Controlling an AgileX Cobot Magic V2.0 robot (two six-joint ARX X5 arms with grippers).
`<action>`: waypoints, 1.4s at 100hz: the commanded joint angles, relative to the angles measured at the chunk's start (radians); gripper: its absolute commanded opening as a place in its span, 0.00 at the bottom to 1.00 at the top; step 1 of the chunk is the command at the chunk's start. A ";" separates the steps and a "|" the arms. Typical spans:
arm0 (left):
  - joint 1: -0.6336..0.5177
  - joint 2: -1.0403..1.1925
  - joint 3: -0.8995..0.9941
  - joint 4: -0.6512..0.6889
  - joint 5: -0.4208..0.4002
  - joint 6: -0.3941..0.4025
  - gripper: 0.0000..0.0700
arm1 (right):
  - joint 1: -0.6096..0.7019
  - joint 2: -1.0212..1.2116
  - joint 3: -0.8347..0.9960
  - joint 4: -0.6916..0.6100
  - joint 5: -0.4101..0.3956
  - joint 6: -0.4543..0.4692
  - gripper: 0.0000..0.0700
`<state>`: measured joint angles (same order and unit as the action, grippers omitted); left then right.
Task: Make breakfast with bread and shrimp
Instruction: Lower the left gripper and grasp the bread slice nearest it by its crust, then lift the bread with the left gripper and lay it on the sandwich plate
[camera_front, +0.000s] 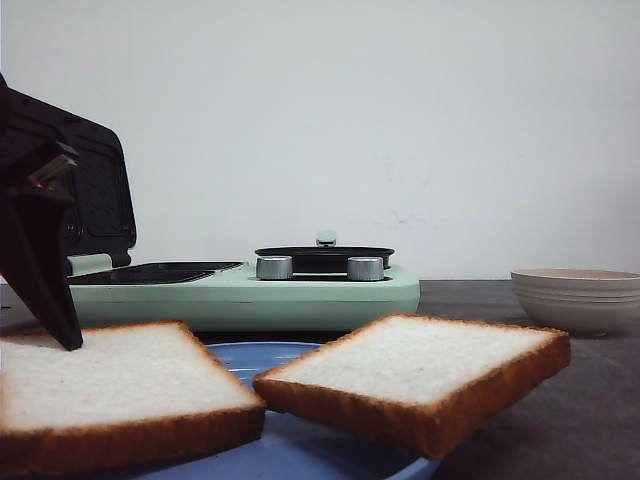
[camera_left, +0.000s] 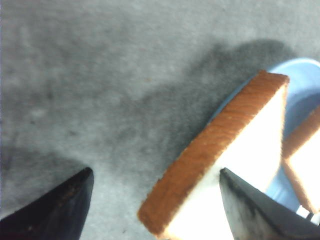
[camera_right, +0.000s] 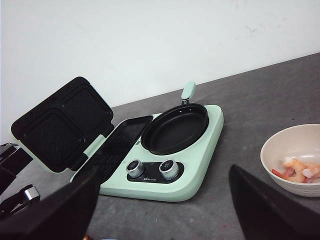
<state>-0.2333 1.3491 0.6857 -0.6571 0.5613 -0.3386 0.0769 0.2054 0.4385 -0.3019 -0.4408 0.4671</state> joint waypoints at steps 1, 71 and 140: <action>-0.008 0.021 0.011 -0.002 0.009 0.013 0.62 | 0.002 0.003 0.011 0.007 0.005 -0.015 0.72; -0.010 -0.023 0.069 -0.008 0.189 0.090 0.00 | 0.002 0.003 0.011 -0.023 0.005 -0.015 0.72; -0.009 -0.134 0.433 0.258 -0.080 0.032 0.00 | 0.002 0.003 0.011 -0.036 0.030 -0.031 0.72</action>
<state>-0.2401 1.2106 1.0847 -0.4633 0.5419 -0.3023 0.0769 0.2054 0.4385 -0.3447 -0.4149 0.4488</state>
